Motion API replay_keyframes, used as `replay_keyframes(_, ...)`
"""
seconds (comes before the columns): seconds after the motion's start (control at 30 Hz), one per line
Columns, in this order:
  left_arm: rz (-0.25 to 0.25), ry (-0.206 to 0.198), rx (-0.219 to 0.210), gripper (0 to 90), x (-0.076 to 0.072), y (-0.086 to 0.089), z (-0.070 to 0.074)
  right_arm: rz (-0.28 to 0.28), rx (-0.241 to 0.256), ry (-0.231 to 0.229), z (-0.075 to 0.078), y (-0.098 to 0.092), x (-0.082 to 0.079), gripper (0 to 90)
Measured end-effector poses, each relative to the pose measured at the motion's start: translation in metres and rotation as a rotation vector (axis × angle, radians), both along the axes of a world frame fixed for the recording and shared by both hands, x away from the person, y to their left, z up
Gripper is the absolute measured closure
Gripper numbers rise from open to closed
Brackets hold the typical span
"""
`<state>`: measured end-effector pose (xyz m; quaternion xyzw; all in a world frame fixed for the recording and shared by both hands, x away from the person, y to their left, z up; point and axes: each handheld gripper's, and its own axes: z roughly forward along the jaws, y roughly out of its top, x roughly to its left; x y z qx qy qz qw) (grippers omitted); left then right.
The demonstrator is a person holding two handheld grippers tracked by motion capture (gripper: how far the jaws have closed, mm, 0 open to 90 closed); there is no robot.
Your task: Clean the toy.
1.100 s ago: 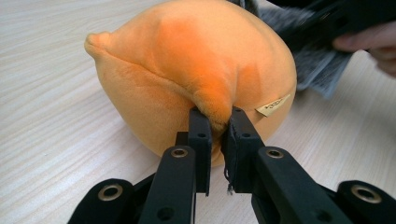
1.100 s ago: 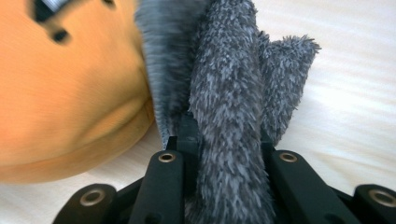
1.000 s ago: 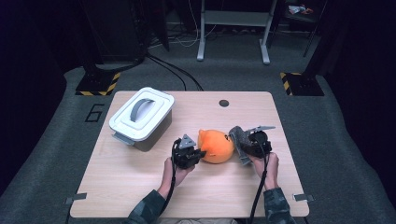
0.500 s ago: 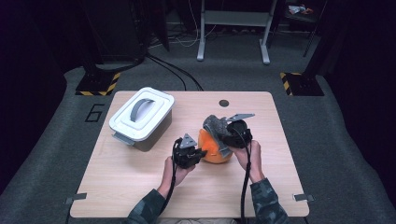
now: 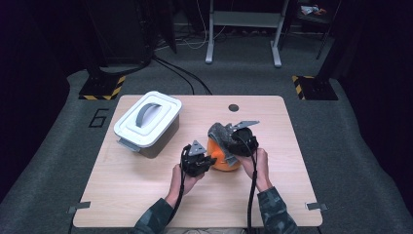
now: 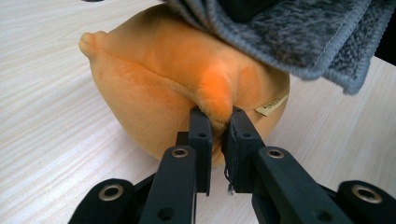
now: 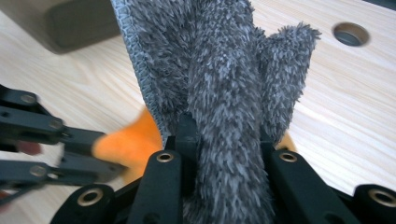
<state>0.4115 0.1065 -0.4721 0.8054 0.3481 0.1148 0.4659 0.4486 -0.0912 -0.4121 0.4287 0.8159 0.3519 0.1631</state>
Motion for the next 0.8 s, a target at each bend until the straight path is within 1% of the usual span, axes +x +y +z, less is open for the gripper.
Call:
replay_keyframes(0.07, 0.003, 0.004, -0.008, 82.0, 0.0, 0.0, -0.001, -0.014, 0.011, 0.011, -0.002, -0.008, 0.0, 73.4)
replay_keyframes(0.13, 0.002, 0.003, -0.006, 82.1, 0.001, 0.0, -0.002, -0.034, 0.011, 0.009, -0.004, -0.015, -0.001, 73.4)
replay_keyframes(0.17, 0.002, 0.003, -0.006, 82.0, 0.001, 0.0, -0.002, -0.05, 0.018, 0.015, -0.006, -0.02, -0.001, 73.4)
replay_keyframes(0.23, -0.005, 0.007, -0.003, 82.1, 0.001, 0.001, -0.002, -0.058, 0.015, 0.013, -0.009, -0.027, -0.002, 73.4)
replay_keyframes(0.27, 0.006, 0.014, -0.012, 82.1, 0.001, 0.002, -0.003, -0.069, 0.02, 0.024, -0.012, -0.032, -0.002, 73.4)
replay_keyframes(0.33, 0.008, 0.015, -0.015, 82.0, 0.002, 0.003, -0.004, -0.086, 0.016, 0.028, -0.017, -0.04, -0.002, 73.4)
replay_keyframes(0.37, 0.003, 0.007, -0.005, 82.0, 0.002, 0.003, -0.004, -0.093, 0.031, 0.042, -0.02, -0.044, -0.003, 73.4)
replay_keyframes(0.43, 0.007, 0.013, -0.011, 82.0, 0.001, 0.003, -0.004, -0.113, 0.038, 0.05, -0.025, -0.052, -0.004, 73.4)
replay_keyframes(0.47, 0.005, 0.018, -0.023, 82.1, 0.002, 0.003, -0.005, -0.113, 0.045, 0.05, -0.028, -0.057, -0.004, 73.4)
replay_keyframes(0.5, 0.004, 0.026, -0.022, 82.1, 0.002, 0.003, -0.005, -0.124, 0.051, 0.063, -0.032, -0.061, -0.005, 73.4)
replay_keyframes(0.6, 0.001, 0.021, -0.013, 82.1, 0.003, 0.003, -0.005, -0.136, 0.058, 0.074, -0.043, -0.068, -0.005, 73.4)
replay_keyframes(0.67, 0.005, 0.026, -0.022, 82.0, 0.003, 0.003, -0.004, -0.149, 0.058, 0.09, -0.048, -0.071, -0.005, 73.5)
replay_keyframes(0.7, 0.005, 0.026, -0.022, 82.0, 0.003, 0.003, -0.004, -0.16, 0.067, 0.101, -0.05, -0.072, -0.005, 73.5)
replay_keyframes(0.73, 0.008, 0.03, -0.024, 82.0, 0.003, 0.003, -0.004, -0.161, 0.074, 0.102, -0.053, -0.074, -0.005, 73.5)
replay_keyframes(0.77, 0.003, 0.024, -0.019, 82.0, 0.004, 0.003, -0.004, -0.165, 0.075, 0.11, -0.054, -0.074, -0.005, 73.5)
replay_keyframes(0.8, 0.001, 0.021, -0.014, 82.0, 0.004, 0.003, -0.004, -0.16, 0.064, 0.105, -0.056, -0.075, -0.005, 73.5)
